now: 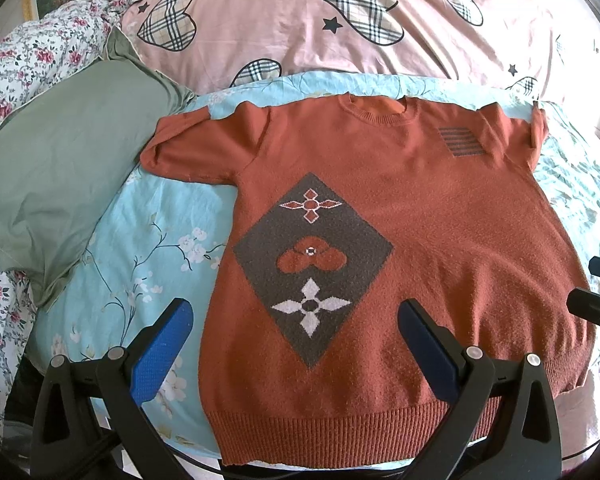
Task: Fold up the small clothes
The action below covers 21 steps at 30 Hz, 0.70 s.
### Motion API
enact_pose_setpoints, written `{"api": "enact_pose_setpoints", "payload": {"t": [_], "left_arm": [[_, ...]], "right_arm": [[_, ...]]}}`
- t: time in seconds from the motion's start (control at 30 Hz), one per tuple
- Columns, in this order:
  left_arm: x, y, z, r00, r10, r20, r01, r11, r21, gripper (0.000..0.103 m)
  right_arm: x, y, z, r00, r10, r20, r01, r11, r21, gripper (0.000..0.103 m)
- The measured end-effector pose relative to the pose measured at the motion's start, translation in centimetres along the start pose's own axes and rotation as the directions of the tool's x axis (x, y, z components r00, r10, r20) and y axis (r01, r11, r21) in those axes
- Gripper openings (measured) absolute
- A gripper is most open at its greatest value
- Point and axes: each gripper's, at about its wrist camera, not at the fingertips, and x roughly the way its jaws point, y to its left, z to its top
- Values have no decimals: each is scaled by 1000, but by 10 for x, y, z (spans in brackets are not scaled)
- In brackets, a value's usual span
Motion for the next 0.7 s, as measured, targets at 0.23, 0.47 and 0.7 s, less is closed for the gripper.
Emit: {"api": "enact_pose_setpoints", "payload": {"t": [0.23, 0.47, 0.7], "left_arm": [[2, -1, 0, 1000, -9, -19, 9, 1000, 0, 102], [3, -3, 1, 1000, -1, -8, 1, 1000, 10, 102], [5, -3, 2, 1000, -2, 0, 2, 1000, 11, 103]], "right_arm": [[0, 0, 0, 1000, 0, 4, 0, 1000, 0, 103], [-1, -1, 1, 1000, 10, 20, -10, 1000, 6, 103], [-4, -10, 3, 998, 25, 62, -26, 999, 27, 103]]}}
